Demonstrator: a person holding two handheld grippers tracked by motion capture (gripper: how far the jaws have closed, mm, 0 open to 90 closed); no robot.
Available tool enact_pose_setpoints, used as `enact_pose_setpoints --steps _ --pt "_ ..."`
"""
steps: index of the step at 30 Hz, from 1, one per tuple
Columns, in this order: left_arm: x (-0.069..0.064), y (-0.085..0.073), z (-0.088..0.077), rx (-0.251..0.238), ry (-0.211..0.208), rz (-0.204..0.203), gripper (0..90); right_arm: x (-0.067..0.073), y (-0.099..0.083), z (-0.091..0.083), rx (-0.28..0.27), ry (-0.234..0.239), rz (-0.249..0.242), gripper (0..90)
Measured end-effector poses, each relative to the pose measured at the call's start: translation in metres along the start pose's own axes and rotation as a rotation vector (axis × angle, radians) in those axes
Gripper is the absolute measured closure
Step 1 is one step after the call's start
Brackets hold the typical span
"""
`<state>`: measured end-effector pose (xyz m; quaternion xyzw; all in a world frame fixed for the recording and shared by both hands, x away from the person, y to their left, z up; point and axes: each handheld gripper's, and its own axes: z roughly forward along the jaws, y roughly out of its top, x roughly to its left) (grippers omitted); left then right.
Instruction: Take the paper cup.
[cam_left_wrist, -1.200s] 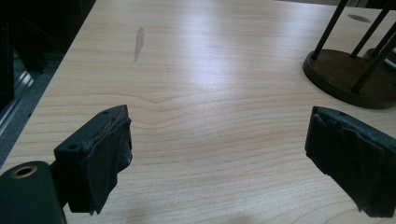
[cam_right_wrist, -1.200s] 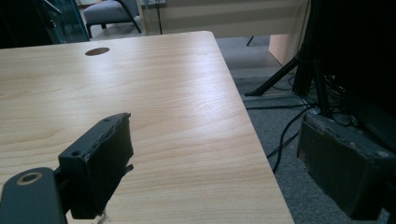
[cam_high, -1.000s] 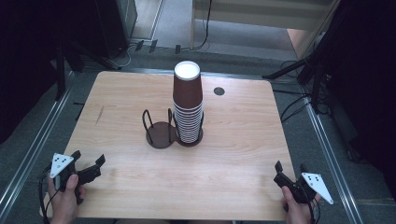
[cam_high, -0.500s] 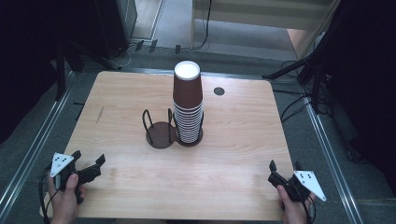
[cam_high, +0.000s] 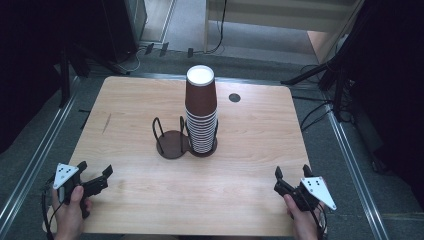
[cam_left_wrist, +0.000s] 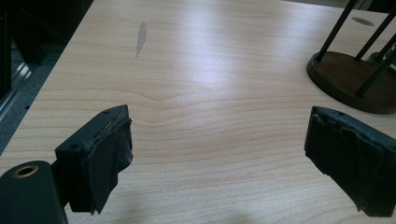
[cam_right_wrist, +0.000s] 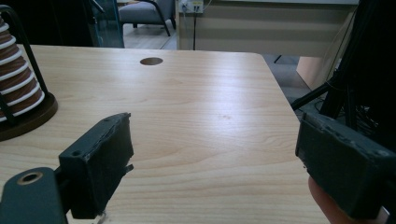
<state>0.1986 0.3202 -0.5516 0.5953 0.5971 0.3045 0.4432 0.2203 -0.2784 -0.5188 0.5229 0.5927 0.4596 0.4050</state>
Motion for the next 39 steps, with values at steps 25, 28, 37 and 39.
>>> enact_pose_setpoints --steps 25,28,37,39 --pt "-0.002 0.000 0.001 0.008 -0.001 0.015 8.4 0.034 0.014 0.014 -0.013 0.063 -0.018 11.9" --pt "-0.002 0.000 0.001 0.010 -0.002 0.018 8.4 0.038 0.016 0.016 -0.015 0.070 -0.022 12.1" --pt "-0.003 0.000 0.001 0.012 -0.002 0.023 8.5 0.049 0.023 0.021 -0.024 0.090 -0.030 12.1" --pt "-0.003 0.000 0.001 0.013 -0.003 0.023 8.5 0.054 0.026 0.023 -0.027 0.096 -0.032 12.1"
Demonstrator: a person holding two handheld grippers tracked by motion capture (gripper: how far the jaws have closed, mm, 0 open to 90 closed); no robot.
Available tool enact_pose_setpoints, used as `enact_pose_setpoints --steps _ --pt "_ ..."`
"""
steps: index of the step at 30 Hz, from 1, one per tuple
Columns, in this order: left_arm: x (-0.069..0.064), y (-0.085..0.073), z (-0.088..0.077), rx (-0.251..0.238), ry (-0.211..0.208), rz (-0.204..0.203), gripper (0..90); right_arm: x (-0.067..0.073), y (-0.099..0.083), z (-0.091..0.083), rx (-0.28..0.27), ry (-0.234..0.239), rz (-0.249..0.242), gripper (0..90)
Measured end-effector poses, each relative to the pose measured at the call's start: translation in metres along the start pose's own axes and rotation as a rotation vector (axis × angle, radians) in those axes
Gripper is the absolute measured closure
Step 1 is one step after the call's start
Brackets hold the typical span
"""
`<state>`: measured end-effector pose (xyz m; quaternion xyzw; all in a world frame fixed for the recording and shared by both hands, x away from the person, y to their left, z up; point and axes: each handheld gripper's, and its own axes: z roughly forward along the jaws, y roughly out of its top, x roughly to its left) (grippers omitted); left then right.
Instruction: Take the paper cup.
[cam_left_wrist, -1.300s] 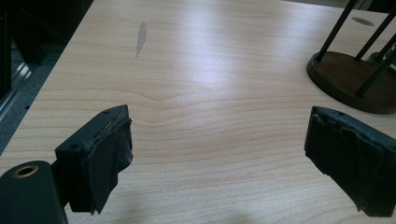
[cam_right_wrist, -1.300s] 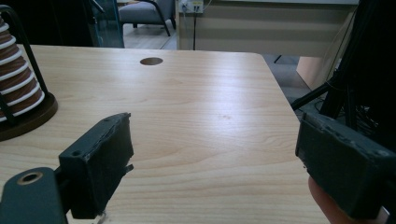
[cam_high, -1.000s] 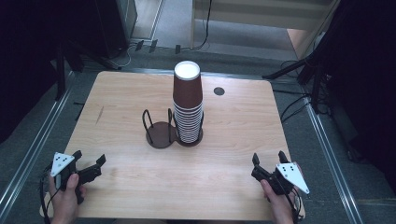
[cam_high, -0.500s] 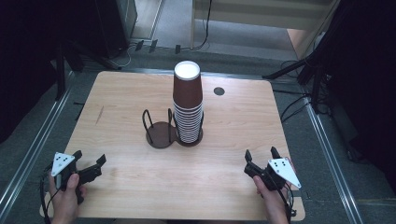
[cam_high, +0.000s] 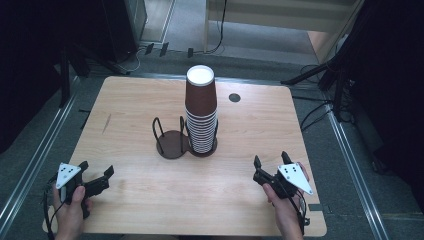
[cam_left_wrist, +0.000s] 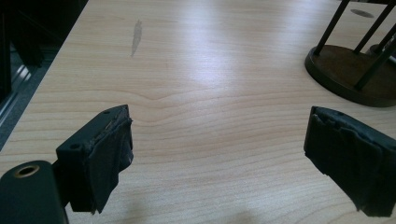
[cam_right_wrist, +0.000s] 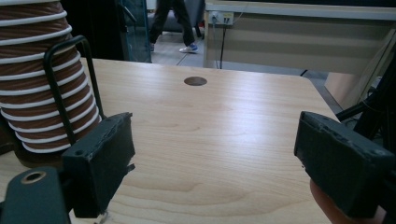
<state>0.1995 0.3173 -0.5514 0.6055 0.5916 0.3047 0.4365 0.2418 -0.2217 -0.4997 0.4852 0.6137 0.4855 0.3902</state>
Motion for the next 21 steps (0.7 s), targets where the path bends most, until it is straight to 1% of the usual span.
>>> enact_pose_setpoints --steps 10,11,21 --pt "-0.001 0.000 0.000 0.003 -0.001 0.003 8.5 0.012 0.008 0.007 -0.013 0.027 -0.016 12.1" --pt "-0.001 0.000 0.000 0.002 -0.001 0.003 8.5 0.015 0.010 0.008 -0.013 0.032 -0.016 12.1" --pt "-0.001 0.000 0.000 0.007 -0.003 0.009 8.5 0.026 0.017 0.015 -0.022 0.046 -0.024 12.1"
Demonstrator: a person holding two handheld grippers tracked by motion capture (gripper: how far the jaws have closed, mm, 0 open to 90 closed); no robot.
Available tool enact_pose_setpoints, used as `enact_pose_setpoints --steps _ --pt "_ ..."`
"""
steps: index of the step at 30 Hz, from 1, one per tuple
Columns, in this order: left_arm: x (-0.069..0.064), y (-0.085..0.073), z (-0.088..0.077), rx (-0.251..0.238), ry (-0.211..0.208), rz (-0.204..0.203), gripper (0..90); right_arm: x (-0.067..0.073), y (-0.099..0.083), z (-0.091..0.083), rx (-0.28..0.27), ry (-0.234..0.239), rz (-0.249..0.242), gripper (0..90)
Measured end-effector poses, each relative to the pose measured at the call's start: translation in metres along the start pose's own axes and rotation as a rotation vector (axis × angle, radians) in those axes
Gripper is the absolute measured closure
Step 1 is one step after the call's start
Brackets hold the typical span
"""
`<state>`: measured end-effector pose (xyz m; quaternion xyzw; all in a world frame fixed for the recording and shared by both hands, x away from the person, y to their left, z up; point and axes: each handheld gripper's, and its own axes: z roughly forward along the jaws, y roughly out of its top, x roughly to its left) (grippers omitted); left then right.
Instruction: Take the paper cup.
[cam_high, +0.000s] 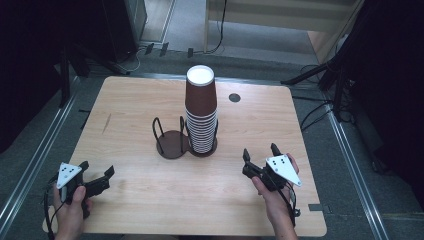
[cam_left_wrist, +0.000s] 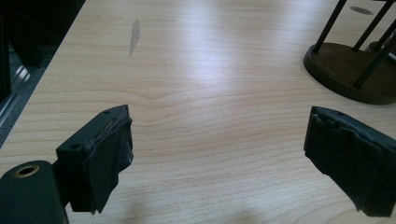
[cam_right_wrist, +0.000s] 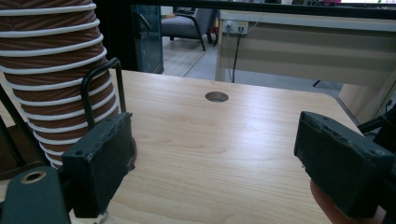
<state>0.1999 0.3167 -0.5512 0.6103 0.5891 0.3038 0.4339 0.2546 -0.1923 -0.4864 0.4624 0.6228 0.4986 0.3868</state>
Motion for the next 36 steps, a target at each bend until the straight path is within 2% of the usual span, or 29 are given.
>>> enact_pose_setpoints --steps 17,36 --pt "-0.001 0.000 0.001 0.003 0.000 0.008 8.5 0.023 0.016 0.015 -0.015 0.040 -0.005 12.1" --pt "0.000 0.000 0.001 0.002 -0.004 0.002 8.4 0.049 0.041 0.038 -0.043 0.090 0.036 12.0"
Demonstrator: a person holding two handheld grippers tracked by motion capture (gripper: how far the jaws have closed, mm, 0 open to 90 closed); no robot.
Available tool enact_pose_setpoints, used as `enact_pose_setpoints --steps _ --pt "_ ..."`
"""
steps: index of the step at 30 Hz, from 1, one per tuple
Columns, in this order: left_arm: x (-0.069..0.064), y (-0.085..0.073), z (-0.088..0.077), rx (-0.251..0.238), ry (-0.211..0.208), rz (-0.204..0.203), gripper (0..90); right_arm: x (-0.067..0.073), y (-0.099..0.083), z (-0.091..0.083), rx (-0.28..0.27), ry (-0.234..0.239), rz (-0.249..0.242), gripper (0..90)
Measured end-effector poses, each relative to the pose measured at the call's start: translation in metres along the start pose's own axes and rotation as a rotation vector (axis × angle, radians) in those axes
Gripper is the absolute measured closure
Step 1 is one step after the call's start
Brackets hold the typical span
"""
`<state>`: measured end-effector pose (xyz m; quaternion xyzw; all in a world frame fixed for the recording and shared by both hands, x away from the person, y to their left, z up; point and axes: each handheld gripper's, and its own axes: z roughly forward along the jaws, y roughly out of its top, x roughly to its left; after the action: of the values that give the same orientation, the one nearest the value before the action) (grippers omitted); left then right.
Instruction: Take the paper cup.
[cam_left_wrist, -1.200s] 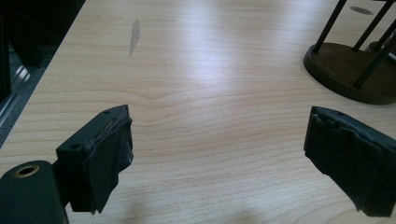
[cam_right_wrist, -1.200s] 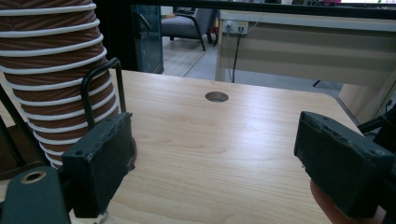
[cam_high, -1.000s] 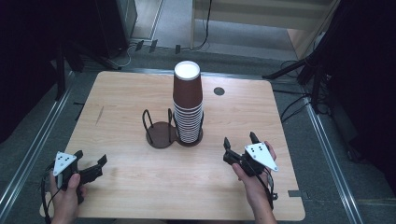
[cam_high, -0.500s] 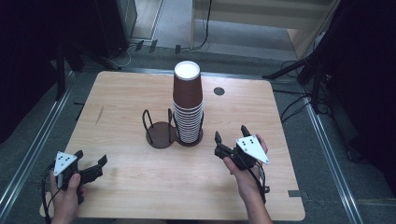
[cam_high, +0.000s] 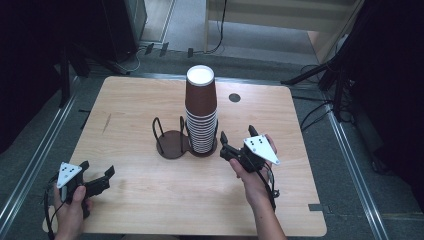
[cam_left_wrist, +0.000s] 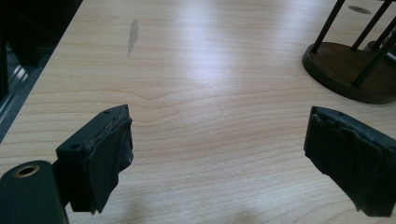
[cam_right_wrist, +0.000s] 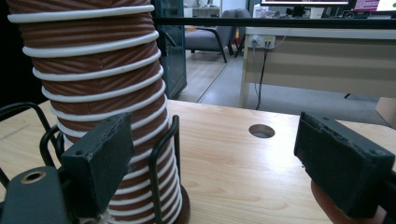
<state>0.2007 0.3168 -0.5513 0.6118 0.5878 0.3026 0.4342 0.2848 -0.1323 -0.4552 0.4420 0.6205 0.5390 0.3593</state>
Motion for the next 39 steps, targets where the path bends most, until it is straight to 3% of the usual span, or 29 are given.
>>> enact_pose_setpoints --steps 29,39 --pt "0.001 0.000 0.000 -0.005 -0.009 -0.011 8.5 0.038 0.025 0.020 -0.053 0.097 0.034 11.9" --pt "0.001 0.000 0.000 -0.003 -0.008 -0.005 8.5 0.049 0.033 0.024 -0.053 0.102 0.032 4.0"
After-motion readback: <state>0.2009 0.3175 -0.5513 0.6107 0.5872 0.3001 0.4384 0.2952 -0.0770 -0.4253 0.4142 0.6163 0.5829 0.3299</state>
